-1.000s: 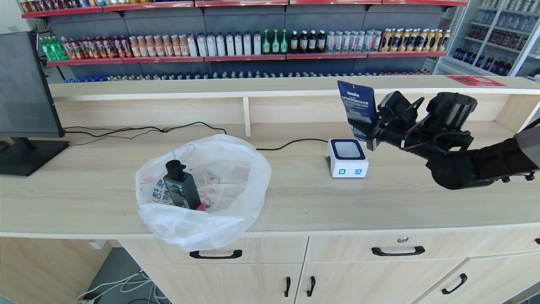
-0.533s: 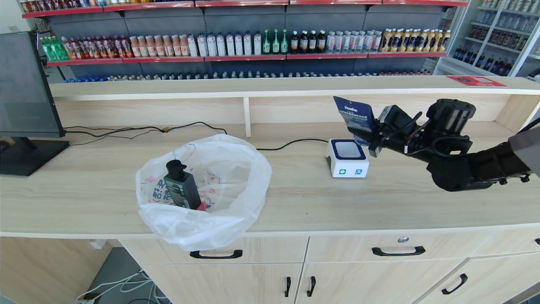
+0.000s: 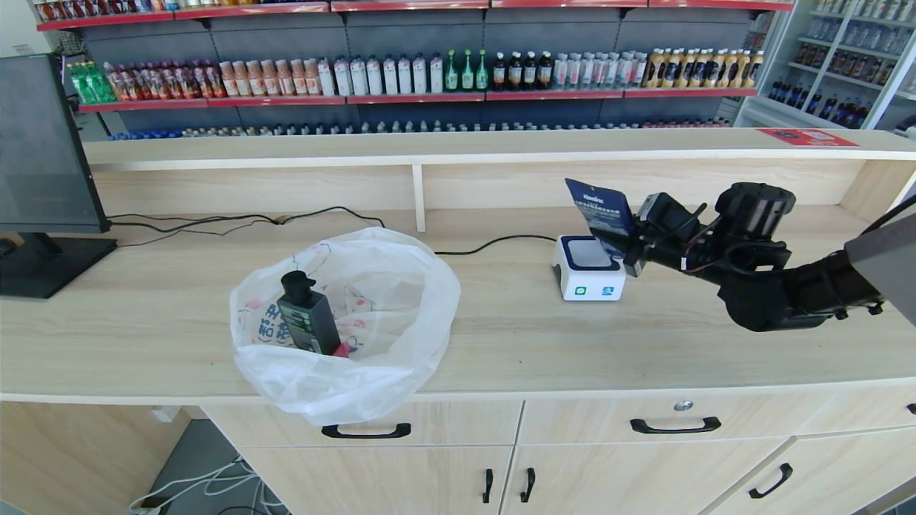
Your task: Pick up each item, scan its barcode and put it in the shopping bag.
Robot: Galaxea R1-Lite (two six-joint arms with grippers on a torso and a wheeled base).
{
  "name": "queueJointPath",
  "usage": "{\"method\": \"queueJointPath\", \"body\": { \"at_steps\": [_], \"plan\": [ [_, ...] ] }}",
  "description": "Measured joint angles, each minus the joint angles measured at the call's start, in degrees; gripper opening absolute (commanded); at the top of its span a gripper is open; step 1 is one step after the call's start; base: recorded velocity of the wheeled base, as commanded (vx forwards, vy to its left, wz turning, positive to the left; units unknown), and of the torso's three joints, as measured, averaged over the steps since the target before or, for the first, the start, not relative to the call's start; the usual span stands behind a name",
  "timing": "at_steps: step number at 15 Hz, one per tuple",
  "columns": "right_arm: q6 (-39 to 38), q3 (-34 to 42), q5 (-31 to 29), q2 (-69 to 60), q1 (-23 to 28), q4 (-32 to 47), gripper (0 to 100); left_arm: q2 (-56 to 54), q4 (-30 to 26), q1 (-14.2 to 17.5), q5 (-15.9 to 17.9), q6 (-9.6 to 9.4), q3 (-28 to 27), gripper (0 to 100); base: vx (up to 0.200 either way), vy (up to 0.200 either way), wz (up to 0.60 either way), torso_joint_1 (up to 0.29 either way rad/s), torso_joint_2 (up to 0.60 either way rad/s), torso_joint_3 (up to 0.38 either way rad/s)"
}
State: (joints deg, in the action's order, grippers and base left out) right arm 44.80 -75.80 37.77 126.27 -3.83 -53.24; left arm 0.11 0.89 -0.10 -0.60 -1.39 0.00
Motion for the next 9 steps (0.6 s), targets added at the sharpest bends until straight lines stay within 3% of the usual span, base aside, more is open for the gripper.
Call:
{"method": "queueJointPath", "body": {
  "at_steps": [9],
  "plan": [
    [-1.43, -0.20, -0.51, 0.68, 0.15, -0.44, 0, 0.00, -0.07, 0.00, 0.00, 0.16, 0.00, 100, 0.000, 0.000, 0.00, 0.000, 0.00, 0.000]
  ]
}}
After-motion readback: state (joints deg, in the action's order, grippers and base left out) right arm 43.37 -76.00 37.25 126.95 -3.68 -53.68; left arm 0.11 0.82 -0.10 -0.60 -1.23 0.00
